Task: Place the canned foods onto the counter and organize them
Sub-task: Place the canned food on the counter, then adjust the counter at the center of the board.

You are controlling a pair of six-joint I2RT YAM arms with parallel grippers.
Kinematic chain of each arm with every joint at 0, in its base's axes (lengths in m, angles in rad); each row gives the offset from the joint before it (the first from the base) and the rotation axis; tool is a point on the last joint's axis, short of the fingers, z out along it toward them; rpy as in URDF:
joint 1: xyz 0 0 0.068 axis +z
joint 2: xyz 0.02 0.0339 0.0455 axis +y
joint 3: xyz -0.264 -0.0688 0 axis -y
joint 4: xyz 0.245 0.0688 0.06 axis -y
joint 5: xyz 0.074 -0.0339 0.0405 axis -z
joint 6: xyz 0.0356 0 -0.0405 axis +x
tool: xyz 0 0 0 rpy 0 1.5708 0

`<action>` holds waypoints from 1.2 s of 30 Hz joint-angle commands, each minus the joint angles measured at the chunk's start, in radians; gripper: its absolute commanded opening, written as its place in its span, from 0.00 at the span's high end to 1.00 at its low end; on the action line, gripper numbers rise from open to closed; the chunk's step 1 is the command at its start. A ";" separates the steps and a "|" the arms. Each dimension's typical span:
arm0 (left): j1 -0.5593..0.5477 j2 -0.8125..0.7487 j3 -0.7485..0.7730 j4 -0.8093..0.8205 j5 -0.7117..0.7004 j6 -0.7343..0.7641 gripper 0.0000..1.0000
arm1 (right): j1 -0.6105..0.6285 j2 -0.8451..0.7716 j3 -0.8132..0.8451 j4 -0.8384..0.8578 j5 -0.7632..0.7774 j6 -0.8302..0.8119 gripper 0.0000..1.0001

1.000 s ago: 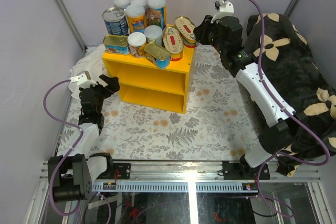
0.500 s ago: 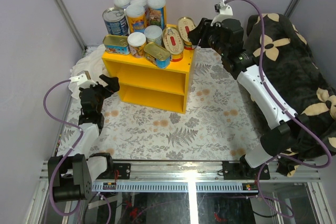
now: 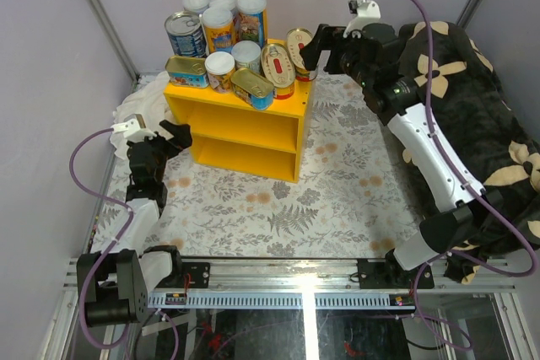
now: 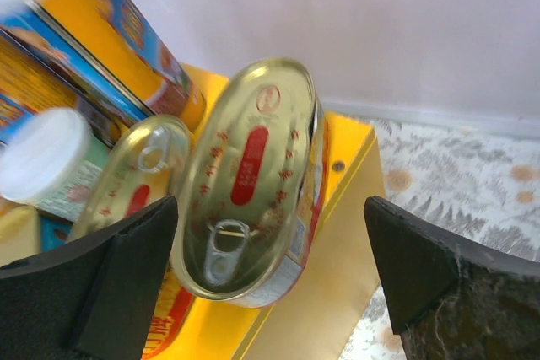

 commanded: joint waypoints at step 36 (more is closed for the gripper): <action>-0.003 0.115 0.097 0.316 0.332 0.256 0.33 | 0.338 -0.743 -1.212 0.730 0.120 -0.264 0.06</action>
